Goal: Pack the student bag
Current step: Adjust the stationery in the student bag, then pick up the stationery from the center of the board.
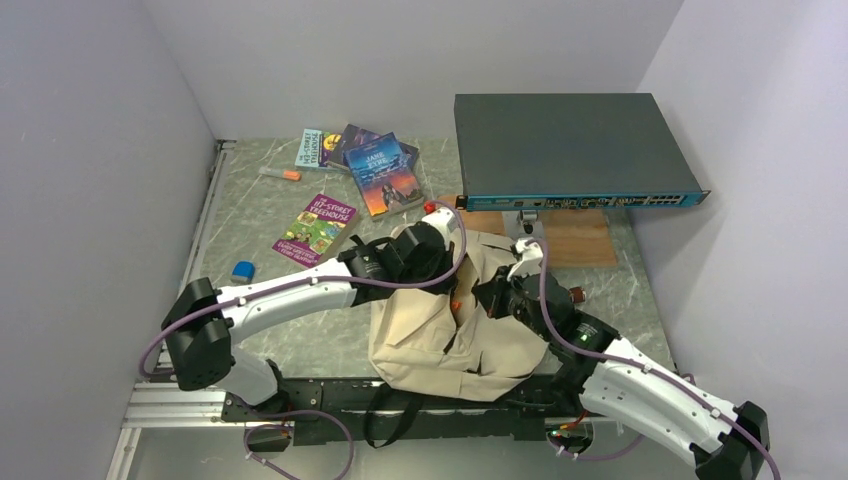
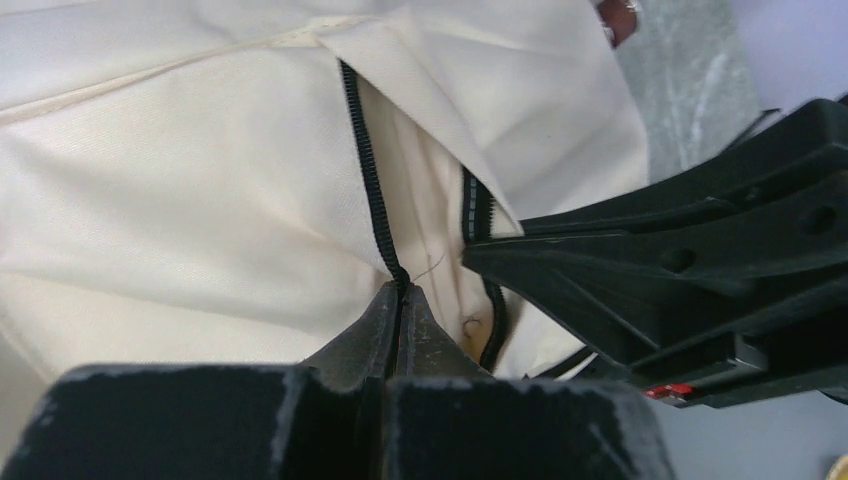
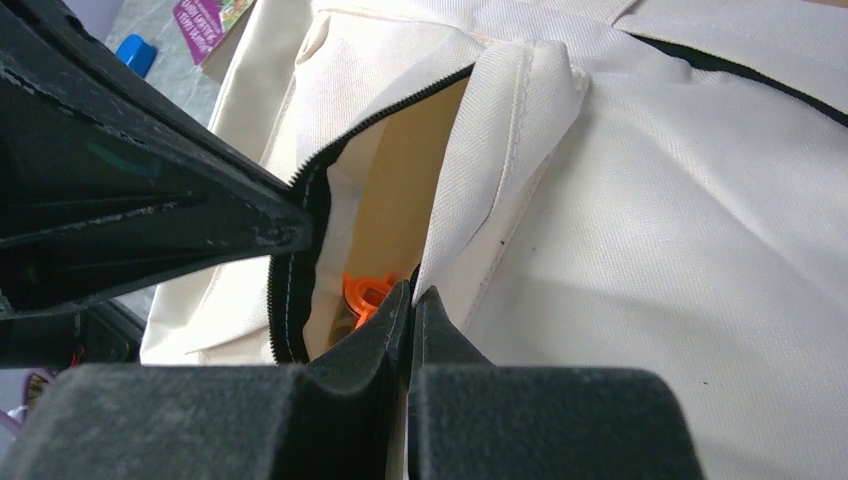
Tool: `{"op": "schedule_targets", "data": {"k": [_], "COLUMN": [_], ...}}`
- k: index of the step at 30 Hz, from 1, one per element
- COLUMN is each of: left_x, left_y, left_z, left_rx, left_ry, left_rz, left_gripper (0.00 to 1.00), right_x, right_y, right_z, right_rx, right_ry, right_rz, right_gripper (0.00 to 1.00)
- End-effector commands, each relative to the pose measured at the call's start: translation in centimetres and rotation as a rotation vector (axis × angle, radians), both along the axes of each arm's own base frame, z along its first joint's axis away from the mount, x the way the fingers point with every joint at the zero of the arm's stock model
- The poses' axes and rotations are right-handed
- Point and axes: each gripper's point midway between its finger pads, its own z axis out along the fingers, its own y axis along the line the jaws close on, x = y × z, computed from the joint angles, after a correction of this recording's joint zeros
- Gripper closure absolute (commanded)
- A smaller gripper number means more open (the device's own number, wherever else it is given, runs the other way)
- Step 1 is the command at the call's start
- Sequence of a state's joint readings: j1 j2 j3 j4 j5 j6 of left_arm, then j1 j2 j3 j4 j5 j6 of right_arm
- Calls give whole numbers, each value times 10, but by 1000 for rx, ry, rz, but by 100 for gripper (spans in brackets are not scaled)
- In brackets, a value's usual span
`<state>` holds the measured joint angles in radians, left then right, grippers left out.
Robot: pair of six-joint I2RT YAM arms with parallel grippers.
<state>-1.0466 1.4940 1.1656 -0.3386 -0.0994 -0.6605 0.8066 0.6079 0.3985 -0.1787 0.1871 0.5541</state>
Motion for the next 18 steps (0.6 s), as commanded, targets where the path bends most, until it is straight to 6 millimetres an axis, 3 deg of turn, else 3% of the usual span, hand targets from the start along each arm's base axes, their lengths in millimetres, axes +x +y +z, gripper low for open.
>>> {"op": "schedule_targets", "data": {"k": [1,4,8,11,15,18], "left_x": [-5,5,5,-6,-3,1], "left_y": [-19,-11,-3,-4,17,29], "left_z": [44,24,6,26,38,38], "left_rx": [-179,-116,-115,-210,-193,-147], "left_ry": [-66,-14,78,46,-4,-19], "left_rz": [-75,-32,-18,-58,1,29], "left_gripper": [100,100,100,100,100,100], "right_x": [6,8,15,19,24,22], "right_y": [21,22,17,10,-7,-11], "right_z": [74,80,68,53,34,44], "right_rx": [122,118,66,19,-53,-68], "right_ry": [-159,-176,-157,-134,-118,-115], "right_rz": [79,83,46,6,-68,-69], "right_gripper": [100,100,100,100,100,100]}}
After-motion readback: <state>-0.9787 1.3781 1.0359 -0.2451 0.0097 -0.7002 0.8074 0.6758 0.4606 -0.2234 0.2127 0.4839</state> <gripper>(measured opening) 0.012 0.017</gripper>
